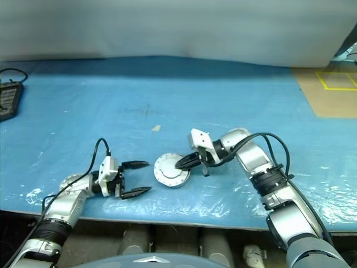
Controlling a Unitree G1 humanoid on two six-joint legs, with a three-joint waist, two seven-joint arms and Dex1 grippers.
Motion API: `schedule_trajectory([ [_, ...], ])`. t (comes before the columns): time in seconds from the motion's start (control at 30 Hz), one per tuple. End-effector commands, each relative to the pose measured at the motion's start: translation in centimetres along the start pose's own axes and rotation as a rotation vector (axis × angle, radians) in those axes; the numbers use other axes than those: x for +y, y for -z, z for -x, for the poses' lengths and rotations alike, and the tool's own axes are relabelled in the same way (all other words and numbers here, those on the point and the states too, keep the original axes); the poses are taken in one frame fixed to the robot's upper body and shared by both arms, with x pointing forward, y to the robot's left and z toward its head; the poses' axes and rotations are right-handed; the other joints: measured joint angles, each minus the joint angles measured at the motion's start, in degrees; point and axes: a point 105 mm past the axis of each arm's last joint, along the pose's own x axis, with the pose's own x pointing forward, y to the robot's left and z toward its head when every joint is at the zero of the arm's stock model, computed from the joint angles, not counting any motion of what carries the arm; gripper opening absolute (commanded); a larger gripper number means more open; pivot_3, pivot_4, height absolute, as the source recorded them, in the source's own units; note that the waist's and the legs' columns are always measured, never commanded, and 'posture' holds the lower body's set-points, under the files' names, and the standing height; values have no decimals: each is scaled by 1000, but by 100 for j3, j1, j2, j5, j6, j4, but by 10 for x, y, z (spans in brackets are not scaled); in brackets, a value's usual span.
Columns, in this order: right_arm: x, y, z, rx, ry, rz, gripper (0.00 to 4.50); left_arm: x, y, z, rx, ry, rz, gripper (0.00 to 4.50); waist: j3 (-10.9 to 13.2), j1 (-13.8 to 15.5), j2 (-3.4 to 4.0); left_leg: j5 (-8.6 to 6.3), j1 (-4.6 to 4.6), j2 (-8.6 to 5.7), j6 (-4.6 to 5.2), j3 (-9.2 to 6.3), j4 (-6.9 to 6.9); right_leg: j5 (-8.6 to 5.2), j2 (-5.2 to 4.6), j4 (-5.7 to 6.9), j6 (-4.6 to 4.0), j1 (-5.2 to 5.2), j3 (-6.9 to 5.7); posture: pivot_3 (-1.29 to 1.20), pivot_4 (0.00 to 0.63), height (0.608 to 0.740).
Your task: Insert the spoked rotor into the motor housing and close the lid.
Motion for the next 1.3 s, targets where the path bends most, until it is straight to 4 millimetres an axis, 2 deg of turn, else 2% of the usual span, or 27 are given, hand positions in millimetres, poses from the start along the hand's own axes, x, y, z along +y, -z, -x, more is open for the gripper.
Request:
schedule_trajectory([
  [0.03, 7, 24, -7, 52, -15, -75, 29, 4, -7, 4, -13, -17, -27, 4500, -5, -2, 0, 0, 6, 0, 0, 0, 0, 0, 0, 0, 0, 4, 1, 0, 150, 740],
  [0.23, 3, 20, -1, 28, 11, -64, 29, 5, -7, 3, -15, -17, -31, 4500, -5, 1, 0, -1, 29, -2, -1, 0, -1, 0, -1, 0, 0, 27, 3, 0, 150, 740],
  [0.4, -15, -10, 13, -134, 111, -77, 29, 6, -7, 2, -16, -19, -32, 4500, -5, -1, 1, 0, 24, -1, -1, 0, -2, 0, -1, 0, 0, 20, 3, 0, 150, 740],
  [0.6, -26, -22, 35, -199, 227, -82, 29, 6, -5, 2, -16, -21, -31, 4500, -5, 4, 1, 0, -11, -2, 0, 0, -2, 0, -1, -4, 0, -8, 1, 0, 150, 740],
  [0.83, -46, -8, 60, -167, 435, -108, 29, 5, -2, 2, -18, -20, -29, 4500, -5, 4, 1, 0, -9, -2, -1, 0, -3, 0, 0, -3, 0, -8, 0, 0, 150, 740],
  [1.3, -36, -7, 56, -192, 394, -110, 29, 7, 2, 2, -16, -10, -32, 4500, -4, 8, 1, 0, -9, -3, -1, 1, -4, 0, -1, -4, 0, -8, 0, 0, 150, 740],
])
